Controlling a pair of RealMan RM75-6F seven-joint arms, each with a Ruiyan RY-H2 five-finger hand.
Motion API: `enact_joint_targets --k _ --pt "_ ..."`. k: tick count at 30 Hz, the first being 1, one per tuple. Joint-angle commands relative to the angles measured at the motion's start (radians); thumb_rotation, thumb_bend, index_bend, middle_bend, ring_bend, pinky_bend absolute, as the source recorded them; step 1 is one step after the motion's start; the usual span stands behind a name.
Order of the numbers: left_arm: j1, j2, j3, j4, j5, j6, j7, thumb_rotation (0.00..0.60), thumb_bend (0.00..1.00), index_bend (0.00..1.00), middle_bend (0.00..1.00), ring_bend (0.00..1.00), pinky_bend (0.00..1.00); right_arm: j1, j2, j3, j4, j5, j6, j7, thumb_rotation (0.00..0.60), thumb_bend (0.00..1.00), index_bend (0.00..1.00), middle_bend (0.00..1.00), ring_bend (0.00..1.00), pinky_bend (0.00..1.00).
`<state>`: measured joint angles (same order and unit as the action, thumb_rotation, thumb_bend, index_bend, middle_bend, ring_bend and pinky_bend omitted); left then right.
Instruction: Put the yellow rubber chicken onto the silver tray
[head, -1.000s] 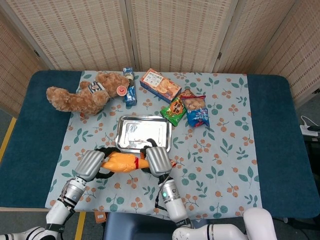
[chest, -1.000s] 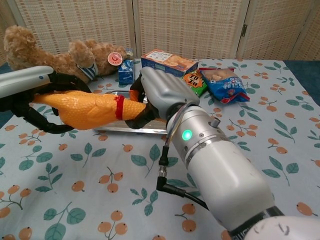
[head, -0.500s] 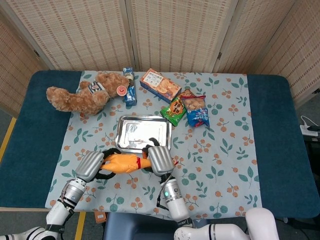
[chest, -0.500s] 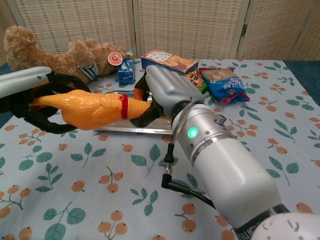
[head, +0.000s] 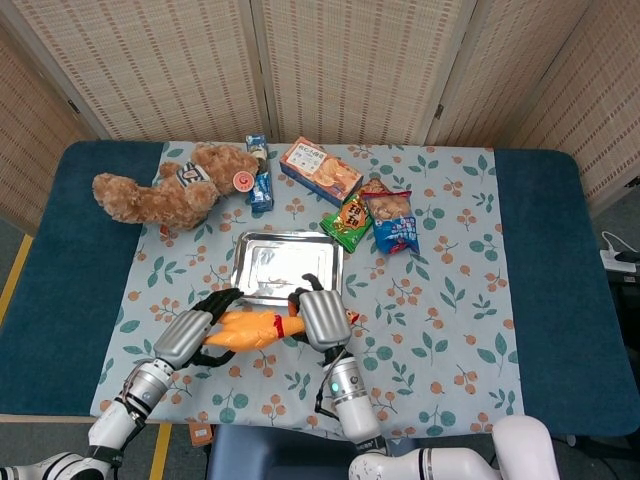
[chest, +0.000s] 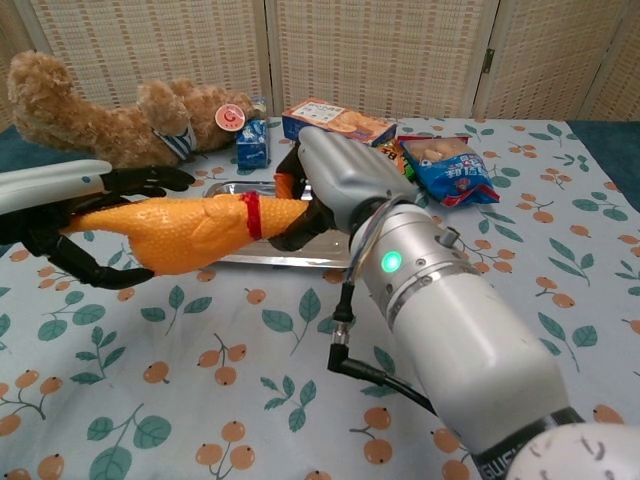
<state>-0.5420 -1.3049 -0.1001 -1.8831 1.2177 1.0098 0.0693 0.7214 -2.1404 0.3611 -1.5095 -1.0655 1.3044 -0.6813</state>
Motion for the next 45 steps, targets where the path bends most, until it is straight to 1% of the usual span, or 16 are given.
enact_joint_targets --k 1,9,13,18,20,21,23,25,27,28,29,30,32,36,41,45 --pt "0.002 -0.006 -0.003 0.005 0.008 0.011 -0.017 0.600 0.30 0.00 0.00 0.00 0.12 0.000 0.001 0.000 0.000 0.003 0.001 -0.006 0.600 0.25 0.89 0.56 0.58 0.67" --pt "-0.003 -0.001 -0.007 -0.007 0.024 -0.010 -0.082 0.600 0.29 0.00 0.00 0.00 0.12 0.004 -0.010 0.000 0.016 0.012 0.002 -0.019 0.600 0.26 0.89 0.56 0.57 0.67" --pt "-0.001 -0.010 -0.005 0.003 0.035 0.003 -0.076 0.600 0.29 0.00 0.00 0.00 0.19 0.004 -0.008 0.002 0.016 0.008 0.007 -0.019 0.600 0.26 0.89 0.56 0.57 0.67" --pt "-0.013 0.004 0.007 -0.004 0.031 -0.032 -0.075 0.600 0.30 0.00 0.00 0.00 0.23 0.001 0.003 0.013 0.009 0.008 0.009 -0.015 0.600 0.26 0.89 0.56 0.57 0.67" --pt "-0.015 -0.002 0.005 -0.003 0.033 -0.029 -0.074 0.600 0.30 0.00 0.00 0.03 0.30 0.001 0.007 0.016 0.007 0.008 0.009 -0.012 0.600 0.26 0.89 0.56 0.57 0.67" --pt "-0.014 -0.007 0.001 -0.002 0.032 -0.021 -0.073 0.600 0.30 0.01 0.05 0.09 0.37 0.001 0.008 0.017 0.007 0.008 0.009 -0.011 0.600 0.26 0.89 0.57 0.58 0.67" --pt "-0.002 -0.039 -0.013 0.001 0.023 0.019 -0.077 0.600 0.35 0.17 0.24 0.29 0.54 0.001 0.011 0.017 0.007 0.010 0.008 -0.010 0.600 0.26 0.89 0.57 0.58 0.67" --pt "0.005 -0.065 -0.024 0.005 0.015 0.042 -0.093 0.600 0.44 0.47 0.49 0.51 0.71 0.002 0.011 0.017 0.009 0.011 0.006 -0.009 0.600 0.26 0.89 0.57 0.58 0.67" --pt "0.011 -0.080 -0.032 0.009 0.007 0.054 -0.108 0.600 0.57 0.69 0.66 0.64 0.82 0.003 0.011 0.018 0.011 0.012 0.005 -0.008 0.600 0.26 0.89 0.57 0.58 0.67" --pt "0.014 -0.087 -0.035 0.014 0.005 0.064 -0.110 0.600 0.64 0.76 0.72 0.69 0.86 0.003 0.011 0.017 0.013 0.012 0.005 -0.008 0.600 0.26 0.89 0.57 0.58 0.67" --pt "0.018 -0.095 -0.038 0.021 0.008 0.075 -0.115 0.600 0.69 0.81 0.75 0.71 0.89 0.003 0.011 0.017 0.015 0.013 0.004 -0.006 0.600 0.26 0.89 0.57 0.58 0.67" --pt "0.020 -0.098 -0.039 0.027 0.011 0.080 -0.118 0.600 0.73 0.84 0.77 0.72 0.91 0.003 0.011 0.016 0.016 0.015 0.003 -0.006 0.600 0.26 0.89 0.57 0.58 0.67" --pt "0.023 -0.100 -0.041 0.035 0.020 0.087 -0.128 0.600 0.79 0.85 0.78 0.73 0.92 0.003 0.011 0.016 0.018 0.017 0.003 -0.006 0.600 0.26 0.89 0.57 0.58 0.67" --pt "0.025 -0.094 -0.043 0.035 0.038 0.089 -0.150 0.600 0.87 0.87 0.80 0.76 0.95 0.005 0.007 0.014 0.020 0.018 0.003 -0.005 0.600 0.26 0.89 0.57 0.58 0.67" --pt "0.032 -0.095 -0.038 0.038 0.062 0.108 -0.141 0.600 0.88 0.89 0.82 0.78 0.97 0.007 -0.001 0.008 0.017 0.012 0.009 -0.010 0.600 0.26 0.89 0.57 0.58 0.67" --pt "0.046 -0.108 -0.040 0.037 0.067 0.139 -0.148 0.600 0.83 0.89 0.81 0.77 0.95 0.008 -0.005 0.006 0.015 0.010 0.015 -0.015 0.600 0.26 0.89 0.57 0.58 0.67"
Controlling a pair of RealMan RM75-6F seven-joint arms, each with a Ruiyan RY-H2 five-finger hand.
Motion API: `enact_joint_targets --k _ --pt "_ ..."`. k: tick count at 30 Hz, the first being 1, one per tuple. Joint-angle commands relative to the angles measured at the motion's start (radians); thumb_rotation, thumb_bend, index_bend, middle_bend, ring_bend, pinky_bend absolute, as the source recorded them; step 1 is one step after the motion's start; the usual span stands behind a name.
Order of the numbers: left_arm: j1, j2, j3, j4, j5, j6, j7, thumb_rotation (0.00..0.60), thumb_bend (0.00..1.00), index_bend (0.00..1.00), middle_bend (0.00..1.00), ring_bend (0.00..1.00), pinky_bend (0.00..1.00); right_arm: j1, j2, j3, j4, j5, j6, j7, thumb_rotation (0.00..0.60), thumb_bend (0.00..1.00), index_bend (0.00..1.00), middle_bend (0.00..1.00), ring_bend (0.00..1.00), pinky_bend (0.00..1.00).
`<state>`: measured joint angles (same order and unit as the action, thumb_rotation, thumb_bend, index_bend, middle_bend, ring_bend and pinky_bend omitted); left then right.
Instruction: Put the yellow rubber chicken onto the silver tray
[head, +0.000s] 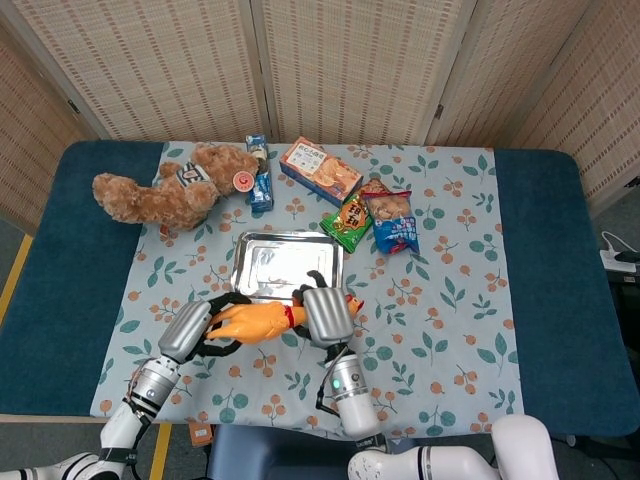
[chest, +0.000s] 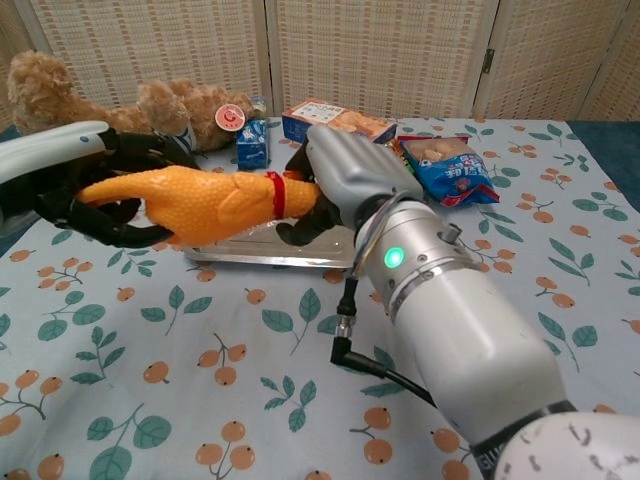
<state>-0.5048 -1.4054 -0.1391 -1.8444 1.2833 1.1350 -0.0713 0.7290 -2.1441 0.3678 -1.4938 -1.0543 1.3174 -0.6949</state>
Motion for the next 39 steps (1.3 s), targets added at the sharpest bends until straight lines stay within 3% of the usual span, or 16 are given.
enact_joint_targets --k 1,4,5,6,8,9,10,12,16,20,23,28,31,39 --pt "0.009 -0.003 0.001 -0.006 0.001 0.009 -0.008 0.600 0.81 0.89 0.81 0.76 0.94 0.000 -0.002 -0.001 -0.002 -0.002 0.003 -0.002 0.600 0.26 0.89 0.57 0.58 0.67" --pt "0.007 0.012 0.004 -0.018 -0.007 -0.010 -0.015 0.600 0.76 0.86 0.79 0.70 0.85 -0.001 -0.003 -0.002 -0.006 -0.004 0.008 -0.007 0.600 0.26 0.89 0.57 0.58 0.67" --pt "0.005 0.020 0.011 -0.021 -0.005 -0.023 -0.014 0.600 0.69 0.77 0.73 0.62 0.75 -0.001 -0.003 -0.003 -0.008 -0.005 0.009 -0.009 0.600 0.26 0.89 0.57 0.58 0.67" --pt "-0.001 0.032 0.021 -0.026 -0.010 -0.047 -0.010 0.600 0.59 0.59 0.58 0.48 0.60 -0.001 -0.003 -0.004 -0.008 -0.006 0.010 -0.010 0.600 0.26 0.89 0.57 0.58 0.67" --pt "-0.029 0.088 0.038 -0.049 -0.036 -0.133 0.009 0.600 0.40 0.17 0.18 0.14 0.28 -0.002 -0.003 -0.005 -0.007 -0.007 0.012 -0.014 0.600 0.26 0.89 0.57 0.58 0.67" --pt "-0.039 0.107 0.038 -0.053 -0.044 -0.154 0.014 0.600 0.34 0.03 0.04 0.03 0.15 -0.002 -0.003 -0.004 -0.006 -0.007 0.013 -0.015 0.600 0.26 0.89 0.57 0.58 0.67" --pt "-0.046 0.121 0.035 -0.059 -0.051 -0.169 0.012 0.600 0.31 0.00 0.00 0.00 0.10 -0.002 -0.003 -0.004 -0.006 -0.007 0.013 -0.016 0.600 0.26 0.89 0.57 0.58 0.67" --pt "-0.056 0.154 0.030 -0.086 -0.066 -0.210 -0.031 0.600 0.27 0.00 0.00 0.00 0.05 -0.001 -0.001 -0.002 -0.001 -0.011 0.016 -0.018 0.600 0.26 0.89 0.57 0.58 0.67" --pt "-0.072 0.207 0.013 -0.125 -0.084 -0.297 -0.169 0.600 0.27 0.00 0.00 0.00 0.04 -0.001 0.000 0.006 0.004 -0.005 0.014 -0.018 0.600 0.27 0.89 0.57 0.58 0.67" --pt "-0.093 0.259 0.003 -0.135 -0.056 -0.399 -0.304 0.600 0.27 0.00 0.00 0.00 0.04 0.000 0.002 0.005 0.015 -0.012 0.020 -0.026 0.600 0.27 0.89 0.57 0.58 0.67" --pt "-0.094 0.268 0.007 -0.129 -0.020 -0.410 -0.330 0.600 0.26 0.00 0.00 0.00 0.04 0.001 0.001 0.008 0.026 -0.016 0.023 -0.027 0.600 0.27 0.89 0.57 0.58 0.67" --pt "-0.082 0.262 0.004 -0.109 0.015 -0.360 -0.332 0.600 0.26 0.00 0.00 0.00 0.04 -0.003 0.011 0.009 0.036 -0.010 0.019 -0.025 0.600 0.27 0.89 0.57 0.58 0.67" --pt "-0.067 0.255 -0.004 -0.067 0.028 -0.285 -0.271 0.600 0.26 0.00 0.00 0.00 0.03 -0.010 0.025 0.010 0.038 -0.009 0.019 -0.019 0.600 0.27 0.89 0.57 0.58 0.67" --pt "-0.014 0.271 -0.019 0.052 -0.017 -0.147 -0.189 0.600 0.25 0.00 0.00 0.00 0.01 -0.023 0.073 0.043 0.049 0.006 0.010 0.016 0.600 0.27 0.89 0.57 0.58 0.67"
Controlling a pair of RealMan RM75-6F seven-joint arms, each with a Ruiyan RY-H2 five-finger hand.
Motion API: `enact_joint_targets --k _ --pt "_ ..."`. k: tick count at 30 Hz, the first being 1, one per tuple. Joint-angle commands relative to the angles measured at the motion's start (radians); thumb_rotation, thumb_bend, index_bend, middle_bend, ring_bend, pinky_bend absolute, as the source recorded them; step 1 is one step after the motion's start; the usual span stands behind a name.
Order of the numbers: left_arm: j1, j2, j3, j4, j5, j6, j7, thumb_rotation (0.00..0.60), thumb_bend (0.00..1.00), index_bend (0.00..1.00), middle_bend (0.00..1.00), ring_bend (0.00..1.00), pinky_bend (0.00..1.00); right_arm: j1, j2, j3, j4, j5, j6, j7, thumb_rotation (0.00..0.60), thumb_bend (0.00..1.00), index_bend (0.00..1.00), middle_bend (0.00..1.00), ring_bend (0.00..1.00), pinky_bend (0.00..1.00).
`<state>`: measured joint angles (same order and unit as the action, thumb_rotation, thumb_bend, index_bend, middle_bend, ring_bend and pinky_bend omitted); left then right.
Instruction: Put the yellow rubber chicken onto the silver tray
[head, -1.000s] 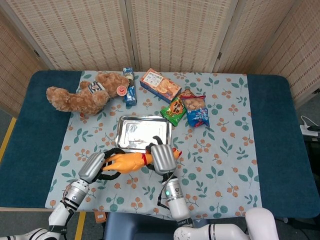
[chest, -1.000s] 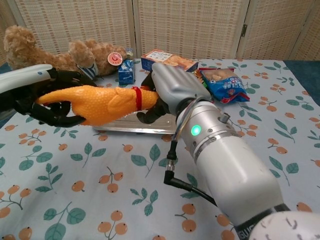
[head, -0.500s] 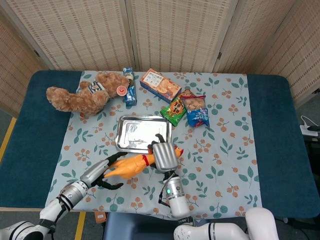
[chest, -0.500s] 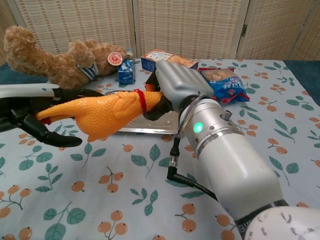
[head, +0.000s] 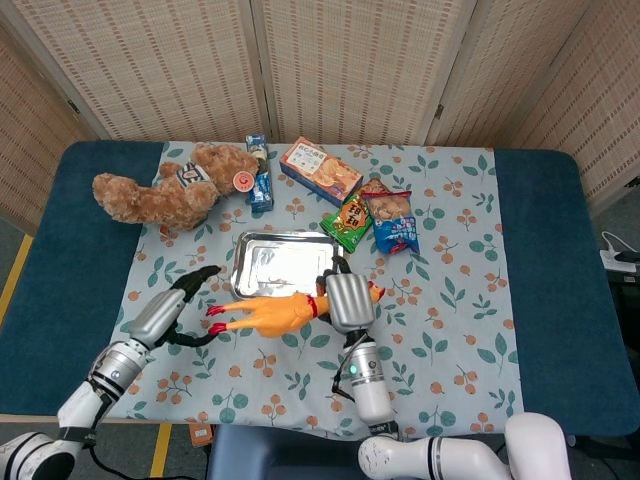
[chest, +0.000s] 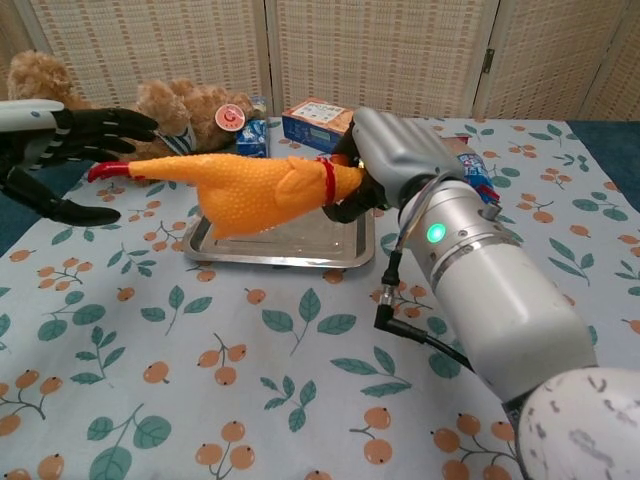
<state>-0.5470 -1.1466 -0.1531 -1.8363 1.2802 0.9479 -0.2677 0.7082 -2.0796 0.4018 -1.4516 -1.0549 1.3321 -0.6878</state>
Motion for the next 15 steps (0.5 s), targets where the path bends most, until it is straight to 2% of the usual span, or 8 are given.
enact_joint_targets --k 1,8,12,15 --pt "0.037 0.016 -0.003 0.060 -0.010 0.055 0.007 0.600 0.25 0.00 0.00 0.00 0.01 -0.002 0.012 0.011 0.012 0.008 -0.007 0.011 0.600 0.27 0.89 0.57 0.58 0.67" --pt "0.102 0.033 0.013 0.197 0.018 0.144 -0.032 0.600 0.25 0.00 0.00 0.00 0.00 0.024 0.008 0.042 0.109 0.038 -0.042 0.036 0.600 0.27 0.89 0.57 0.58 0.67" --pt "0.143 0.049 0.037 0.231 0.062 0.192 -0.068 0.600 0.25 0.00 0.00 0.00 0.00 0.062 -0.025 0.069 0.214 0.048 -0.066 0.059 0.600 0.27 0.89 0.57 0.58 0.67" --pt "0.149 0.053 0.043 0.234 0.073 0.198 -0.074 0.600 0.25 0.00 0.00 0.00 0.00 0.073 -0.036 0.075 0.243 0.048 -0.070 0.065 0.600 0.27 0.89 0.57 0.58 0.67"
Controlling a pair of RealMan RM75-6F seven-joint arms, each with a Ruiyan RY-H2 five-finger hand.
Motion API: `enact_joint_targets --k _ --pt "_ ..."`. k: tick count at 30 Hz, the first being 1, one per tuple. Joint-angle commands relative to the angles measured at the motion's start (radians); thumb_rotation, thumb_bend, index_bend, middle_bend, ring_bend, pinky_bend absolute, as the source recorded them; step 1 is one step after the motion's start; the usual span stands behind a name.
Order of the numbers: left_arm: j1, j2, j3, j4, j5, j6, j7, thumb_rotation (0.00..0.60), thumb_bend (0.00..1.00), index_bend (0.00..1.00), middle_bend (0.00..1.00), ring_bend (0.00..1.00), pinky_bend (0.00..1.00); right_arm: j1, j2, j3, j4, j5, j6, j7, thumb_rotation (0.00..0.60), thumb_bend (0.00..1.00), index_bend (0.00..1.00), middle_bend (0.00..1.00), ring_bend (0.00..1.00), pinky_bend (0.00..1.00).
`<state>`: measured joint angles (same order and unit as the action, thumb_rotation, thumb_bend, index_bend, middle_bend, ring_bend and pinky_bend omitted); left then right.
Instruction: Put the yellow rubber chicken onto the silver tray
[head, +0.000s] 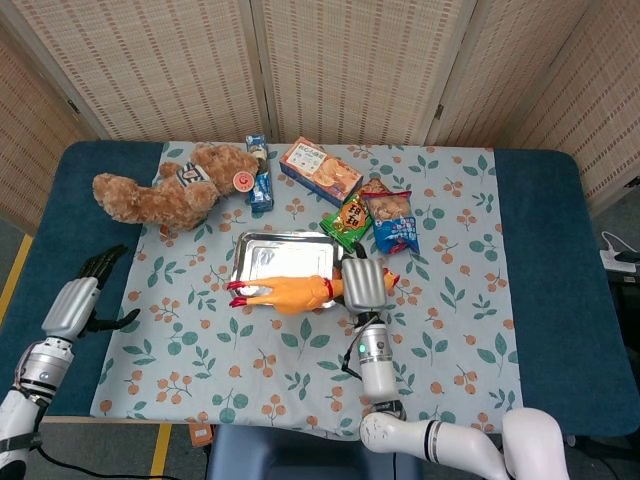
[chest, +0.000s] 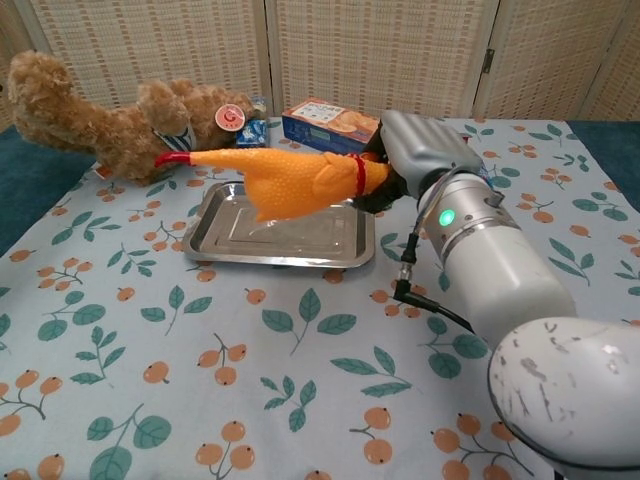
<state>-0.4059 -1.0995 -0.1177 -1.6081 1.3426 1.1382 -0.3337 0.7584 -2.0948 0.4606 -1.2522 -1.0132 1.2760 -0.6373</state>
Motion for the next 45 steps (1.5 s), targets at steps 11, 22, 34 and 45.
enact_joint_targets --k 11,22,34,45 --pt "0.055 0.001 0.067 0.003 0.132 0.088 0.009 0.600 0.25 0.00 0.00 0.00 0.00 0.269 -0.174 -0.004 0.494 0.076 -0.054 0.261 0.600 0.27 0.89 0.57 0.58 0.64" --pt "0.050 0.014 0.083 -0.003 0.164 0.070 -0.047 0.600 0.25 0.00 0.00 0.00 0.00 0.422 -0.174 -0.154 0.580 0.329 -0.086 0.309 0.600 0.27 0.73 0.53 0.42 0.51" --pt "0.053 0.025 0.086 -0.008 0.175 0.077 -0.077 0.600 0.25 0.00 0.00 0.00 0.00 0.473 -0.174 -0.178 0.622 0.429 -0.170 0.320 0.600 0.27 0.13 0.11 0.04 0.21" --pt "0.065 0.040 0.089 -0.026 0.165 0.086 -0.076 0.600 0.26 0.00 0.00 0.00 0.00 0.343 -0.041 -0.195 0.333 0.273 -0.074 0.288 0.600 0.14 0.00 0.00 0.00 0.00"
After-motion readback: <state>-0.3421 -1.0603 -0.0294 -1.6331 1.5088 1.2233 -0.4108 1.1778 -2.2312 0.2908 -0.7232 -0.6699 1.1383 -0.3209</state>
